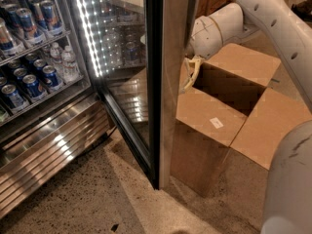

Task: Close right fridge door

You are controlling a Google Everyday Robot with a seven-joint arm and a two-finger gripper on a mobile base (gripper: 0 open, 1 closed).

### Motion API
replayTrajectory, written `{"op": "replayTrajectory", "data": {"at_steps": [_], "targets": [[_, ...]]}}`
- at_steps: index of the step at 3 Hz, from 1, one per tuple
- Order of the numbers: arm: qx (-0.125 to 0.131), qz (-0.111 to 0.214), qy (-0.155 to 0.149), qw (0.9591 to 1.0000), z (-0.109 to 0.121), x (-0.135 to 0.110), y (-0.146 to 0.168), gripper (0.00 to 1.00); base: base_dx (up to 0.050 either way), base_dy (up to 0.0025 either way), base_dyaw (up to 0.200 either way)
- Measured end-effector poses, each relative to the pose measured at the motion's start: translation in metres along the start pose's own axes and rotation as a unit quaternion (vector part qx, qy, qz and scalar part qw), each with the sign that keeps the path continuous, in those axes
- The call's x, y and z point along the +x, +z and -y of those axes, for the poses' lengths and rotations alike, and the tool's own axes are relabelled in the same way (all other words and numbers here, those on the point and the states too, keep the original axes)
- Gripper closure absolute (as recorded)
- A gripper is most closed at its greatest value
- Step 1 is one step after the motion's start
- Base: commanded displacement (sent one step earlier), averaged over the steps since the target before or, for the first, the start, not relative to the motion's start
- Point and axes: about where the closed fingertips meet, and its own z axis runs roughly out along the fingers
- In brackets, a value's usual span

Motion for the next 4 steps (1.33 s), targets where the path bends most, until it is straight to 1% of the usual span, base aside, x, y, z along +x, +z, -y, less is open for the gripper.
{"op": "replayTrajectory", "data": {"at_steps": [1,2,3,4], "targets": [[0.0,0.0,0.0,1.0,0.0,0.0,0.0,0.41,0.0,0.0,0.0],[0.029,-0.01,0.013,0.9994,0.003,0.006,0.01,0.65,0.0,0.0,0.0],[0.041,-0.005,0.013,0.9991,0.006,0.005,0.026,0.89,0.0,0.0,0.0],[0.041,-0.005,0.013,0.9991,0.006,0.005,0.026,1.0,0.0,0.0,0.0]]}}
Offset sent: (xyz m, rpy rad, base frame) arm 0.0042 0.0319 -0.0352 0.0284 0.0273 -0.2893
